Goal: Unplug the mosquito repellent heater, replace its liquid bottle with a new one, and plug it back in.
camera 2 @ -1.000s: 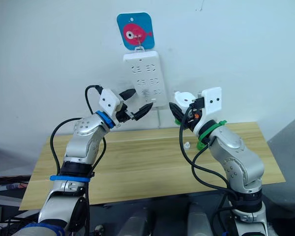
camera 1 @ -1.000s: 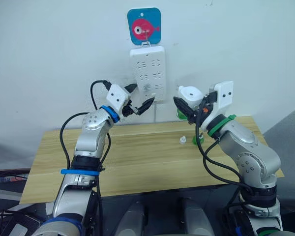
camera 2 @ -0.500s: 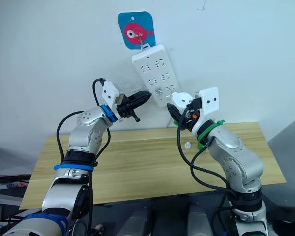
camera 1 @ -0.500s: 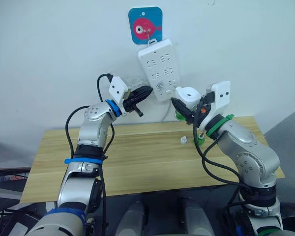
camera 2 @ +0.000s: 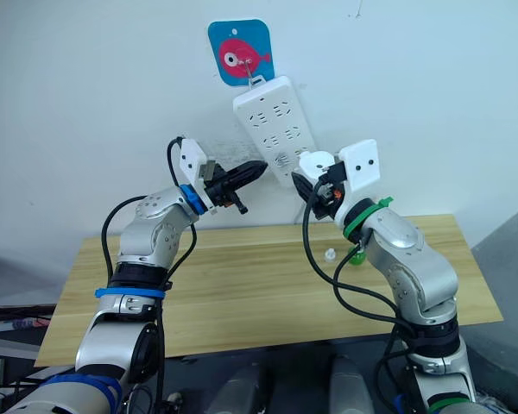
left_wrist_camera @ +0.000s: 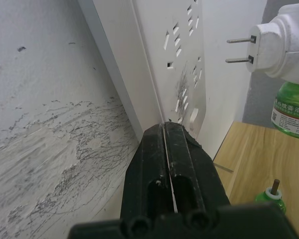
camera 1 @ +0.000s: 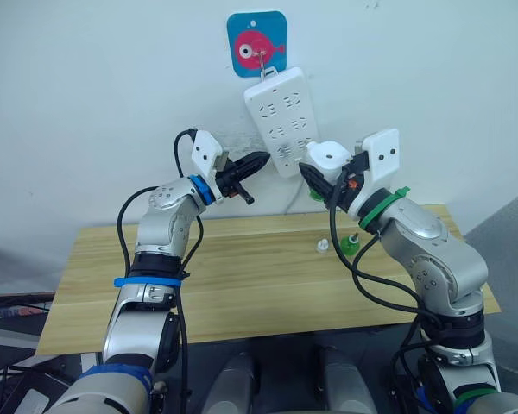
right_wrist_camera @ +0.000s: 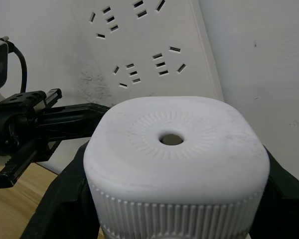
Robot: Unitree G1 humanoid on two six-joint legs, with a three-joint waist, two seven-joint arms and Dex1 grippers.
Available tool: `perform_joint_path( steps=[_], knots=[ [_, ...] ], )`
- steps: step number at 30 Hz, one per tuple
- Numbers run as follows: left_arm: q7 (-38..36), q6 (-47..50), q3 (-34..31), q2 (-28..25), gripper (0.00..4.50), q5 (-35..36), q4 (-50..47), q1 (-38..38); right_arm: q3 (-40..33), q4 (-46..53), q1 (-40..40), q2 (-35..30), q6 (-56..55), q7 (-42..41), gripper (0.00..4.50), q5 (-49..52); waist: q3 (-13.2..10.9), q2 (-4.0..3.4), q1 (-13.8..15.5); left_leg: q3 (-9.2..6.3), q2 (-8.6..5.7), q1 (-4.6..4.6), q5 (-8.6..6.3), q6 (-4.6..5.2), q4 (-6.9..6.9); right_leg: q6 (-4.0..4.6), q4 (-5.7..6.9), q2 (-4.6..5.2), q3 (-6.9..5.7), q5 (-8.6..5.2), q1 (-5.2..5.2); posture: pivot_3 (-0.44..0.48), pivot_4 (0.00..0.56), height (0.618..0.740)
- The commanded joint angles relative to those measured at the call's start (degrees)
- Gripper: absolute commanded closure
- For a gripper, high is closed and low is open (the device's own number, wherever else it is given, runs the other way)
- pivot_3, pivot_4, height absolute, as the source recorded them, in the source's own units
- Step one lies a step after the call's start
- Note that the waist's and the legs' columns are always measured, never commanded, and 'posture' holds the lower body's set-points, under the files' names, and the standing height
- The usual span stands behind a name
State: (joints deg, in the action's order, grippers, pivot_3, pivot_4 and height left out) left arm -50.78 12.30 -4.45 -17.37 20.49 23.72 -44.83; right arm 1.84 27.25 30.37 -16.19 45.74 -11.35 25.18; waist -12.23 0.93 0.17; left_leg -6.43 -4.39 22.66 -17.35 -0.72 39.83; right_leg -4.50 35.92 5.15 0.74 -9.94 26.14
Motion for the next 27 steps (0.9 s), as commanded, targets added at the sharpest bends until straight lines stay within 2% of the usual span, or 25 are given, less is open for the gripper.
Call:
perform_joint_path(
  steps=[1, 12, 17, 22, 27],
  knots=[
    [-1.02, -1.06, -0.68, -0.89, 3.60, 1.42, -4.50, -0.68, -0.85, 2.40, 0.02, 0.18, -1.54, -0.42, 1.45, -0.22, 0.00, 0.00, -0.07, 0.00, 0.00, 0.00, 0.00, 0.00, 0.00, 0.00, 0.00, 0.00, 0.01, 0.00, 0.00, 0.023, 0.227, 0.740],
    [0.13, -3.59, -1.28, -2.94, 0.09, 0.23, -3.10, -0.44, -1.03, 3.82, -0.34, 1.48, -1.06, -0.98, 1.45, 1.59, 0.00, 0.00, -0.35, 0.04, 0.03, -0.03, 0.00, 0.00, -0.03, 0.00, 0.00, -0.02, 0.04, 0.00, 0.03, 0.031, 0.210, 0.740],
    [-1.68, -3.70, -1.23, -3.64, 0.01, 0.73, -0.80, -2.04, -1.04, 4.15, -0.38, 1.64, -0.76, -1.24, 1.45, 1.74, 0.00, 0.00, -0.34, 0.04, 0.01, -0.03, 0.00, 0.00, -0.03, 0.00, 0.00, -0.02, 0.03, 0.00, 0.02, 0.029, 0.207, 0.740],
    [-6.90, 0.64, 0.03, -3.68, 0.01, 3.39, -2.70, -2.31, -1.40, 4.17, -0.56, 1.76, -0.52, -1.23, 1.45, 1.88, 0.00, 0.00, -0.37, 0.06, 0.02, -0.03, 0.00, 0.00, -0.03, 0.00, 0.01, -0.02, 0.04, 0.00, 0.02, 0.028, 0.206, 0.740],
    [-10.77, 0.96, 1.38, -2.94, 0.01, 3.16, -1.01, -4.28, -2.62, 3.75, -0.47, 2.28, -0.19, -0.70, 1.45, 2.24, 0.00, 0.00, -0.13, 0.03, 0.00, -0.01, 0.00, 0.00, -0.02, 0.00, 0.01, -0.02, 0.02, 0.00, 0.02, 0.025, 0.204, 0.740]
  ],
)
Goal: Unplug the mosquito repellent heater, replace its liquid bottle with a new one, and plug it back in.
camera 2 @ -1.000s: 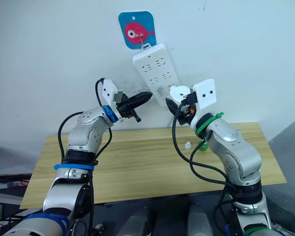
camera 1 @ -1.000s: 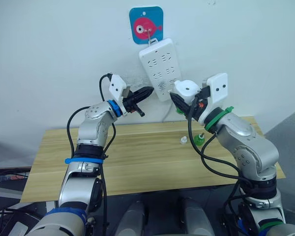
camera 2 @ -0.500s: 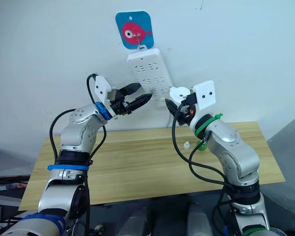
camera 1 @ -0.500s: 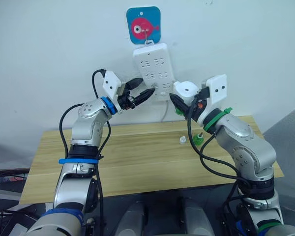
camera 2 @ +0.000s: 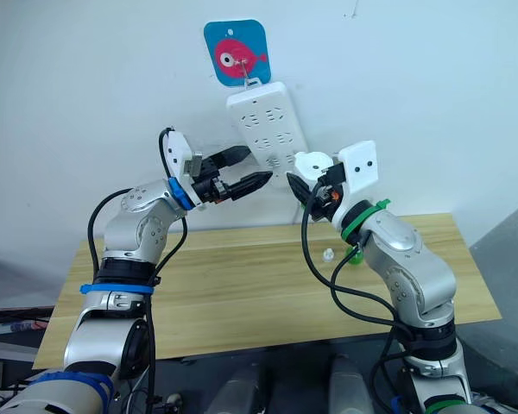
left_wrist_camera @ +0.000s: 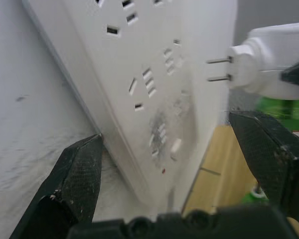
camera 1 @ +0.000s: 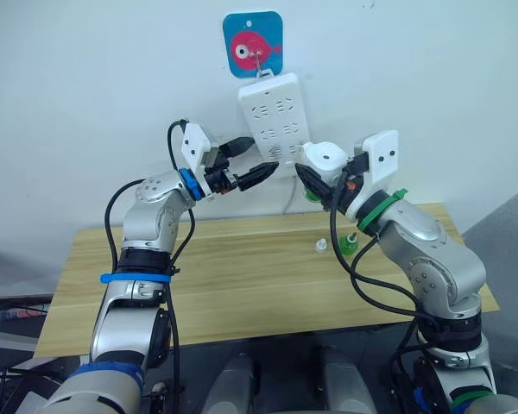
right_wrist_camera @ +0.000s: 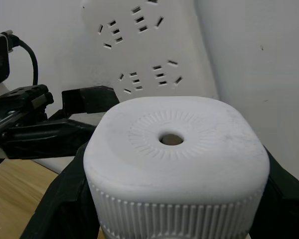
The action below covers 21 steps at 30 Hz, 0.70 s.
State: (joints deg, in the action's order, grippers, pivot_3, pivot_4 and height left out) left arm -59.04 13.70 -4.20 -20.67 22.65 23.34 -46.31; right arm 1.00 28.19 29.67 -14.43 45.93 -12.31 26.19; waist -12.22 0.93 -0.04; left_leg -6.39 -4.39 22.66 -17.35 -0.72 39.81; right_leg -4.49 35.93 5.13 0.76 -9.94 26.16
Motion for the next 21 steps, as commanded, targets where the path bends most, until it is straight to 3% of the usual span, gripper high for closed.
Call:
perform_joint_path(
  steps=[1, 21],
  knots=[
    [-2.85, -0.60, 1.14, 0.46, 0.01, 0.81, -0.20, -3.13, -1.99, 2.74, 0.29, 0.57, -0.30, 0.34, 1.45, 1.30, 0.00, 0.00, 0.14, -0.01, -0.01, 0.00, 0.00, 0.00, 0.01, 0.00, 0.00, 0.00, 0.00, 0.00, 0.00, 0.025, 0.204, 0.740],
    [-1.96, -11.35, 0.31, 3.83, 0.01, -3.96, 15.63, -10.90, -3.18, 3.11, 0.34, 0.85, 0.37, 0.99, 1.45, 1.22, 0.01, 0.01, 0.22, 0.00, -0.03, 0.05, 0.01, 0.00, 0.08, -0.01, 0.00, 0.02, -0.07, 0.00, -0.03, 0.011, 0.203, 0.740]
  ],
)
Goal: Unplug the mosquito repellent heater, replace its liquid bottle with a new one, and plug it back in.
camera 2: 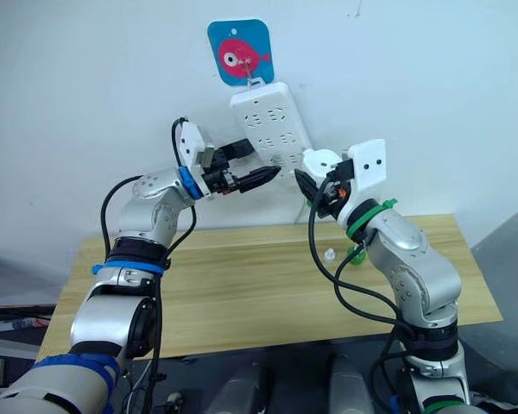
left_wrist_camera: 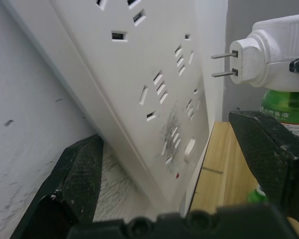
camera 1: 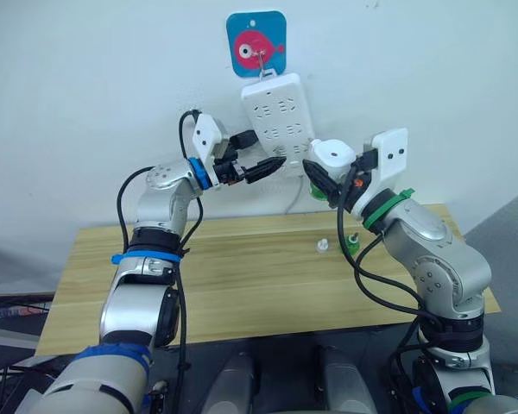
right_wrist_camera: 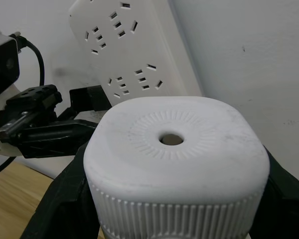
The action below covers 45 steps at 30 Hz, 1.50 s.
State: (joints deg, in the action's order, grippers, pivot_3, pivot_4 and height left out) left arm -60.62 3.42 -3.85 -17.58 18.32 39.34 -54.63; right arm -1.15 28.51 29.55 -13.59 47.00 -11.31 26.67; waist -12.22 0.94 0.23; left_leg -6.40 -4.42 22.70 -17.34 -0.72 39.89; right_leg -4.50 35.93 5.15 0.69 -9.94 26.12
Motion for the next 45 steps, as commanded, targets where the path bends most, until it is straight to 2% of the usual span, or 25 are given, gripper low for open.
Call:
perform_joint_path(
  steps=[1, 6, 7, 9, 17, 23, 28, 34, 45],
  knots=[
    [-1.35, -0.59, 0.03, 1.14, 0.01, 0.91, -0.82, -2.71, -1.02, 2.73, 0.50, 0.03, -0.74, -0.01, 1.45, 0.73, 0.00, 0.00, -0.13, 0.01, -0.01, 0.00, 0.00, 0.00, 0.00, 0.00, 0.01, 0.00, 0.02, 0.00, 0.01, 0.012, 0.204, 0.740],
    [-3.85, 1.62, -0.42, 0.86, 0.01, 2.05, -2.79, -2.27, -1.41, 3.06, 0.29, -0.33, -0.73, -0.14, 1.45, 0.85, 0.00, 0.00, -0.66, 0.04, 0.00, -0.01, 0.00, 0.00, -0.06, 0.00, 0.02, -0.03, 0.02, 0.00, 0.05, 0.006, 0.202, 0.740],
    [-4.35, 2.25, -0.43, 0.31, 0.19, 2.16, -3.30, -1.84, -1.47, 3.10, 0.25, -0.43, -0.77, -0.14, 1.45, 0.80, 0.00, 0.00, -0.78, 0.04, 0.00, -0.01, 0.00, 0.01, -0.07, 0.00, 0.02, -0.03, 0.03, 0.00, 0.05, 0.005, 0.200, 0.740],
    [-4.98, 3.38, -0.42, -0.42, 0.61, 2.32, -4.24, -1.14, -1.52, 3.17, 0.19, -0.56, -0.83, -0.13, 1.45, 0.76, 0.00, 0.00, -1.04, 0.03, 0.01, 0.00, 0.00, 0.00, -0.08, 0.00, 0.02, -0.04, 0.02, 0.00, 0.07, 0.005, 0.200, 0.740],
    [-6.11, 10.02, -0.18, -4.54, 3.04, 3.12, -8.79, 2.86, -0.89, 3.72, -0.76, -0.32, -1.17, 0.16, 1.45, 0.48, 0.00, 0.00, -1.66, 0.00, 0.05, 0.00, -0.01, 0.00, -0.15, 0.00, 0.04, -0.04, 0.04, 0.00, 0.07, 0.003, 0.206, 0.740],
    [-4.24, 12.39, -0.92, -4.15, 3.04, 3.94, -9.48, 2.91, 0.54, 4.11, -0.97, -0.77, -1.62, -0.61, 1.45, -0.26, 0.00, -0.01, -1.68, -0.01, 0.05, -0.01, -0.01, 0.01, -0.15, 0.00, 0.02, -0.03, 0.04, 0.00, 0.06, 0.004, 0.209, 0.740],
    [-3.80, 13.84, -1.03, -4.06, 3.04, 4.57, -10.07, 2.79, 5.18, 4.05, -0.57, -3.45, -1.86, -2.55, 1.45, -2.90, 0.00, -0.01, -1.72, 0.01, 0.03, -0.02, -0.01, 0.01, -0.14, 0.00, 0.02, -0.03, 0.04, 0.00, 0.06, 0.005, 0.207, 0.740],
    [-4.14, 15.04, -0.71, -4.60, 3.04, 4.71, -11.57, 3.09, 7.60, 0.31, 1.03, -1.33, -1.69, -1.78, 1.45, -4.56, 0.00, 0.00, -1.73, 0.00, 0.04, -0.02, -0.01, 0.01, -0.15, 0.00, 0.02, -0.03, 0.05, 0.00, 0.07, 0.020, 0.208, 0.740],
    [-3.44, 14.86, -0.19, -4.98, 3.04, 4.13, -13.36, 4.25, 7.83, -3.81, 3.41, 2.32, -3.05, -2.43, 1.45, -6.51, 0.00, -0.01, -1.72, -0.02, 0.04, -0.02, -0.01, 0.01, -0.17, 0.00, 0.03, -0.03, 0.05, 0.00, 0.08, 0.045, 0.205, 0.740]
  ],
)
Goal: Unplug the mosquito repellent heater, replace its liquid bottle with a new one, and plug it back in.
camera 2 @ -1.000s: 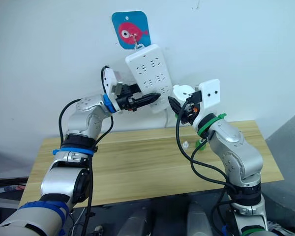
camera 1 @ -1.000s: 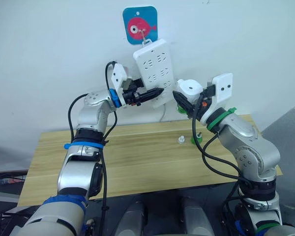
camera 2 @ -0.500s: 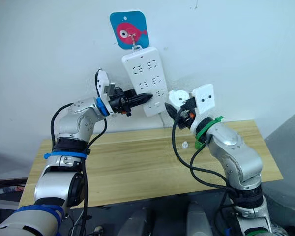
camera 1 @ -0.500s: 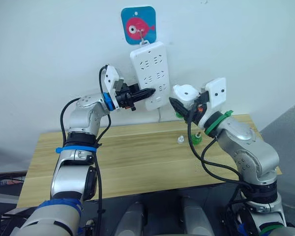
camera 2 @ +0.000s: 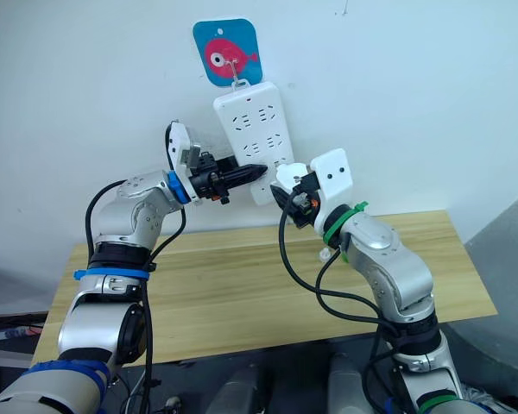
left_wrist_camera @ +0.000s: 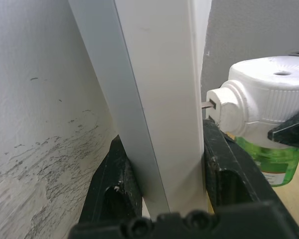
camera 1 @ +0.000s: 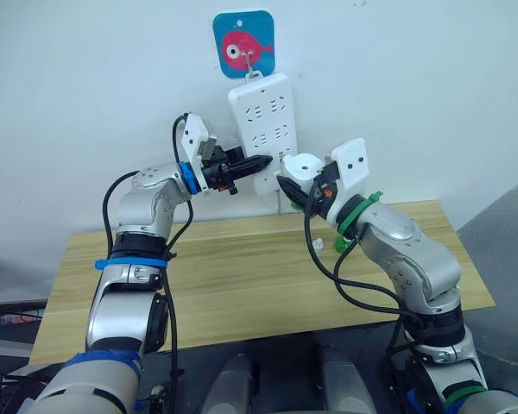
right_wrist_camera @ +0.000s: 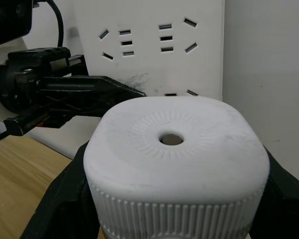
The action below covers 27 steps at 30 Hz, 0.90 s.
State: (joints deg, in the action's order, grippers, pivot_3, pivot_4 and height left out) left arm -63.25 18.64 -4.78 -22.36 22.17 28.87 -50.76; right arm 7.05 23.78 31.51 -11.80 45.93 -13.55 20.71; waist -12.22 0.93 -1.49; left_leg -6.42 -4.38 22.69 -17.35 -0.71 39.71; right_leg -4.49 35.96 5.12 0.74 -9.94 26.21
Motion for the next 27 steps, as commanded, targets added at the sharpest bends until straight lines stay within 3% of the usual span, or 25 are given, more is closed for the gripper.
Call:
perform_joint_path(
  steps=[1, 14, 27],
  knots=[
    [-0.78, -0.26, 0.75, -0.21, 3.04, 0.38, -3.22, 0.57, -0.34, 0.82, 1.39, 0.53, -2.11, -0.32, 1.45, -0.72, 0.00, 0.00, 0.00, 0.01, 0.00, 0.00, 0.00, 0.00, 0.00, 0.00, 0.00, 0.00, 0.01, 0.00, 0.00, 0.047, 0.204, 0.740],
    [-0.74, 0.35, 0.71, -0.19, 3.04, 0.97, -5.21, 1.85, -3.48, -1.07, 3.94, 3.31, 1.65, -0.57, 1.45, 2.00, 0.00, -0.01, -0.06, 0.03, 0.00, -0.01, 0.00, 0.00, -0.04, 0.00, 0.00, 0.00, 0.01, 0.00, 0.02, 0.051, 0.194, 0.740],
    [-0.36, 0.18, 0.69, 0.46, 3.04, 1.08, -5.53, 1.98, 2.16, -7.89, 7.83, 1.58, -2.82, 0.26, 1.45, -7.03, 0.01, -0.01, -0.07, 0.09, -0.02, -0.05, 0.00, -0.01, 0.03, 0.00, 0.03, 0.00, 0.06, 0.00, 0.04, 0.057, 0.195, 0.740]
  ],
)
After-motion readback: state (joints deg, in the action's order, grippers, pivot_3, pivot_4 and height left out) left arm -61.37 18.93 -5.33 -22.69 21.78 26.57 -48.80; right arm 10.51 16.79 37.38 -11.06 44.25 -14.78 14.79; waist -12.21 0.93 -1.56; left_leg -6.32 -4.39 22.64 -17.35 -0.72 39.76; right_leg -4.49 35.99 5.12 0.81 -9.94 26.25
